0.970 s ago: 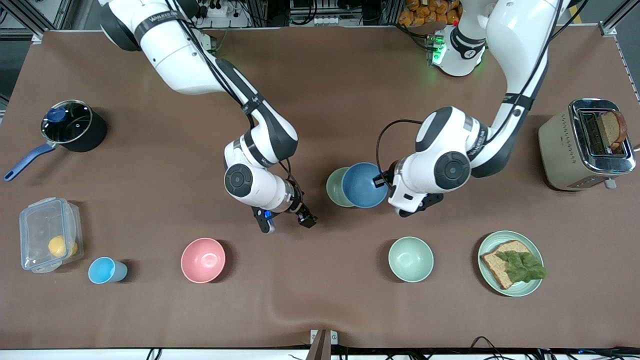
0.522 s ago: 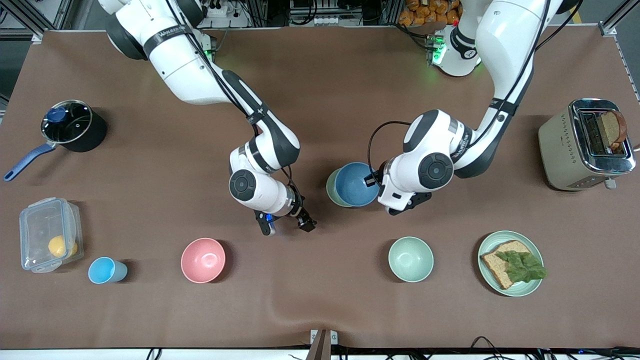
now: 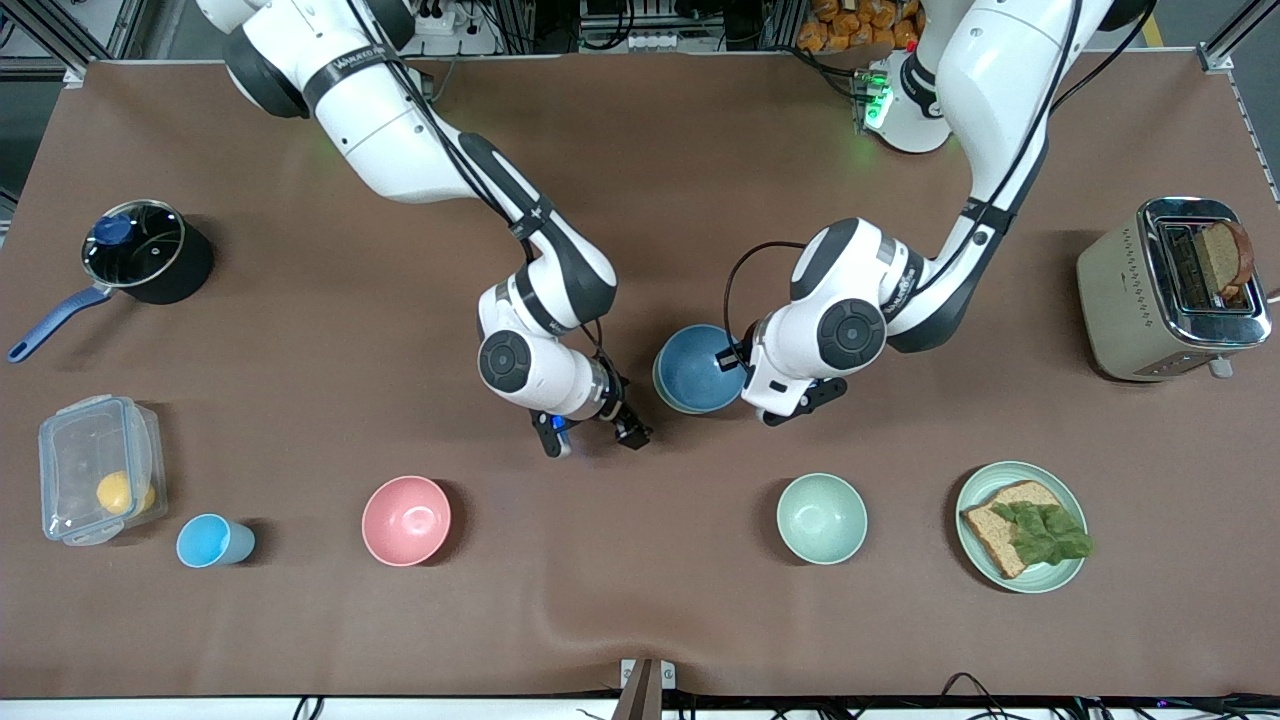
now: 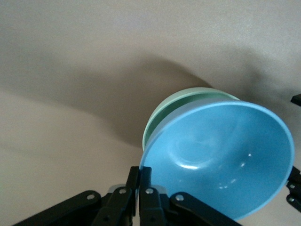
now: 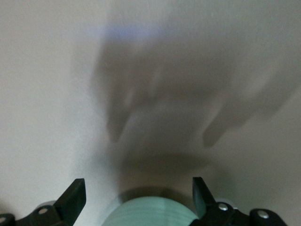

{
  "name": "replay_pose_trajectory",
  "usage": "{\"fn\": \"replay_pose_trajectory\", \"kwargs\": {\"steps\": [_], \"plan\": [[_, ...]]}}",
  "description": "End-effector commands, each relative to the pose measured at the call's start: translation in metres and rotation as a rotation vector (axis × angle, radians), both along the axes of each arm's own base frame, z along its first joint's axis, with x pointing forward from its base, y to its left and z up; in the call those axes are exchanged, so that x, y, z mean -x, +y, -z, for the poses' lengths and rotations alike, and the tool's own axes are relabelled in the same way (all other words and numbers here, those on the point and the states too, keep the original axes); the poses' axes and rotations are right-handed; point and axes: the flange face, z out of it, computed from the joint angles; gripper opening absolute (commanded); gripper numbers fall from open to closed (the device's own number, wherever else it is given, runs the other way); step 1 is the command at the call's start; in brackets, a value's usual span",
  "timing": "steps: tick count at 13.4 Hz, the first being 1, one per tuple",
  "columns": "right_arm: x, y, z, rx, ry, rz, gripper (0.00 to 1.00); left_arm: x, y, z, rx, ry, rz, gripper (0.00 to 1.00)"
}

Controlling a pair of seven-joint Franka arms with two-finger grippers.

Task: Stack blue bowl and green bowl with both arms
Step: 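Lower the blue bowl into the green bowl with the left gripper, then open the left gripper and lift it off the stacked bowls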

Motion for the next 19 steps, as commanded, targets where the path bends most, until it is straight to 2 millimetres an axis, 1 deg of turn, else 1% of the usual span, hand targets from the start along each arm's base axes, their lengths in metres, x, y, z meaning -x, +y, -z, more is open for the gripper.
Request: {"fn": "replay_pose_trajectory", "kwargs": {"steps": [1,3,5,6,9,15,17,18,19], "plan": [[0.004,0.009,0.005,-0.019,0.002,0.023,1.00,0.002,-0.009,0.008,0.016,-0.003,-0.026,0.00],[0.004,0.009,0.007,-0.018,0.002,0.021,1.00,0.001,-0.009,0.014,0.018,-0.005,-0.037,0.00],[0.014,0.017,0.012,-0.010,0.008,0.003,1.00,0.002,-0.010,0.020,0.018,-0.002,-0.037,0.00],[0.014,0.017,0.012,-0.010,0.008,0.003,1.00,0.003,-0.013,0.021,0.019,-0.005,-0.033,0.00],[0.016,0.017,0.015,-0.001,0.010,-0.004,1.00,0.003,-0.012,0.027,0.002,-0.008,-0.020,0.00],[0.015,0.015,0.014,0.004,0.003,-0.016,1.00,0.011,-0.014,0.036,-0.030,0.011,-0.049,0.00],[0.018,0.016,0.015,0.007,0.004,-0.023,1.00,0.011,-0.013,0.039,-0.033,0.013,-0.047,0.00],[0.017,0.015,0.015,0.007,0.004,-0.022,1.00,0.010,-0.013,0.038,-0.032,0.011,-0.049,0.02],[0.017,0.014,0.015,0.009,0.003,-0.022,1.00,0.009,-0.013,0.037,-0.031,0.010,-0.049,0.19]]}}
